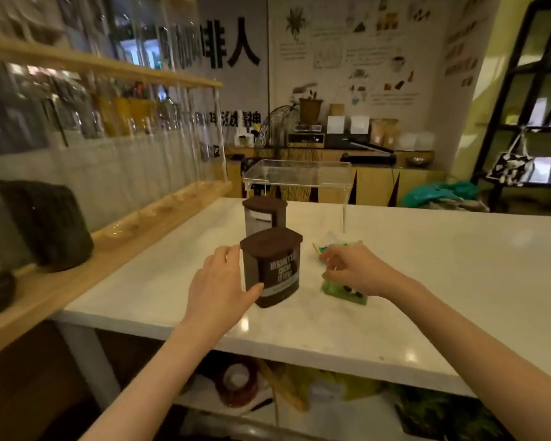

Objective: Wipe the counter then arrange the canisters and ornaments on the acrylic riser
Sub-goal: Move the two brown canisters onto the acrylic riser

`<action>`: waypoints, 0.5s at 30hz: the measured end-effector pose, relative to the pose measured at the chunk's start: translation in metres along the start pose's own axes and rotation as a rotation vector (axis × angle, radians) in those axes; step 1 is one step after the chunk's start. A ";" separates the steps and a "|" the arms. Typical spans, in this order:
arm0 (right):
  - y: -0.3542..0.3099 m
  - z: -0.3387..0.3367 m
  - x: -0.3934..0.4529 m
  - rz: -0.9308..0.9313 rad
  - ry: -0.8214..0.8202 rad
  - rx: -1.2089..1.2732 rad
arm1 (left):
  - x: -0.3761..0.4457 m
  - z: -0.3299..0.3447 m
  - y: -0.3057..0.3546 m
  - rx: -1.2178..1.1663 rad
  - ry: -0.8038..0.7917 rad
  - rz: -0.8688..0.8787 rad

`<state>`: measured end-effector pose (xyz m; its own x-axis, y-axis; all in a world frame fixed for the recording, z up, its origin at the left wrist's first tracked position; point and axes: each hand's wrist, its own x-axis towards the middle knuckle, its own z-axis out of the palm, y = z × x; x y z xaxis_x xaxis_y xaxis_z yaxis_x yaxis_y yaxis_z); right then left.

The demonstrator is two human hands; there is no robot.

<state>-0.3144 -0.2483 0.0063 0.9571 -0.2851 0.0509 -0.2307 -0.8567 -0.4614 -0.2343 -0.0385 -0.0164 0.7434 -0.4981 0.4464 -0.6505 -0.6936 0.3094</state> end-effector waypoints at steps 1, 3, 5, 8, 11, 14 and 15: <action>-0.001 0.004 0.010 0.015 -0.023 0.030 | 0.006 0.004 -0.006 -0.014 -0.066 -0.038; -0.001 0.012 0.028 0.032 -0.077 0.090 | 0.018 0.012 -0.017 -0.109 -0.197 -0.124; 0.000 0.018 0.041 0.030 -0.130 0.164 | 0.030 0.020 -0.026 -0.251 -0.290 -0.171; -0.001 0.021 0.052 0.017 -0.185 0.275 | 0.043 0.030 -0.038 -0.516 -0.426 -0.179; -0.002 0.023 0.061 -0.015 -0.203 0.334 | 0.051 0.037 -0.045 -0.678 -0.508 -0.125; -0.004 0.024 0.063 -0.041 -0.178 0.342 | 0.053 0.039 -0.048 -0.736 -0.504 -0.099; -0.003 0.025 0.066 -0.046 -0.158 0.350 | 0.054 0.040 -0.049 -0.735 -0.500 -0.093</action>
<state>-0.2464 -0.2533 -0.0113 0.9866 -0.1568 -0.0455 -0.1390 -0.6609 -0.7375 -0.1559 -0.0518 -0.0409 0.6670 -0.7445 0.0276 -0.3919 -0.3191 0.8629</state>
